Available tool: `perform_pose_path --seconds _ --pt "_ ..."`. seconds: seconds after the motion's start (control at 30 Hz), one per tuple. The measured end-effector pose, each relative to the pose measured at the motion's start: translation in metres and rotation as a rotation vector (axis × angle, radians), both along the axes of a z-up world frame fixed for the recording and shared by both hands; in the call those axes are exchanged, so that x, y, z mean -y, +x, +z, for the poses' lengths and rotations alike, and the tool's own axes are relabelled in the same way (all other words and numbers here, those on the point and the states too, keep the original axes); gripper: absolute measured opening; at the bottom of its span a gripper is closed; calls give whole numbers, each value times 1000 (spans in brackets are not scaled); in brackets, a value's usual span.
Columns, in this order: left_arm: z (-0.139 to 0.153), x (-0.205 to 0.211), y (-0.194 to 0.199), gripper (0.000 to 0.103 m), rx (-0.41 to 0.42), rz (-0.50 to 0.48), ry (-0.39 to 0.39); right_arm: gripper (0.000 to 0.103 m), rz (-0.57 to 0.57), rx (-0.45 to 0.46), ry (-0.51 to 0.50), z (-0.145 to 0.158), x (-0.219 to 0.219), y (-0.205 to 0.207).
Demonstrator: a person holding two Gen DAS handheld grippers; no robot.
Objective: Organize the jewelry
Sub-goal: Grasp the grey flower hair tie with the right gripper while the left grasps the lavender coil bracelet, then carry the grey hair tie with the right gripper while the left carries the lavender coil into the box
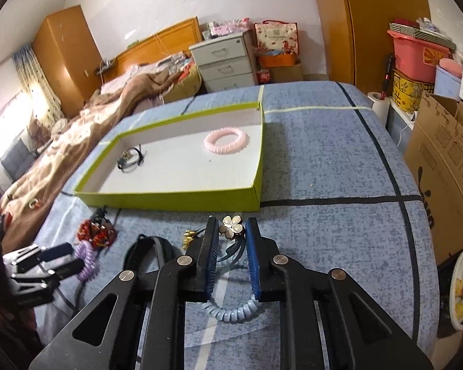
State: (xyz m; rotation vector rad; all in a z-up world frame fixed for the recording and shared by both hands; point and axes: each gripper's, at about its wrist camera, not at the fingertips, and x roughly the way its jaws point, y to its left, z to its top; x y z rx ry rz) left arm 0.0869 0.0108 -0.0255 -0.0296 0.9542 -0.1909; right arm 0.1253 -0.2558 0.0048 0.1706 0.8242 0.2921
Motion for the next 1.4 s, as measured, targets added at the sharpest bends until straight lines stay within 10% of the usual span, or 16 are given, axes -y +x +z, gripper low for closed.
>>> perform_pose_path --seconds 0.47,0.73,1.4 --pt "1 5 0 40 29 -4 76 19 41 36 101 11 -13 -6" --pt "3 9 0 11 32 -36 43 19 34 37 100 12 -14 -13" --pt "26 -10 -9 11 81 -22 -31 19 17 65 86 23 -20 -28"
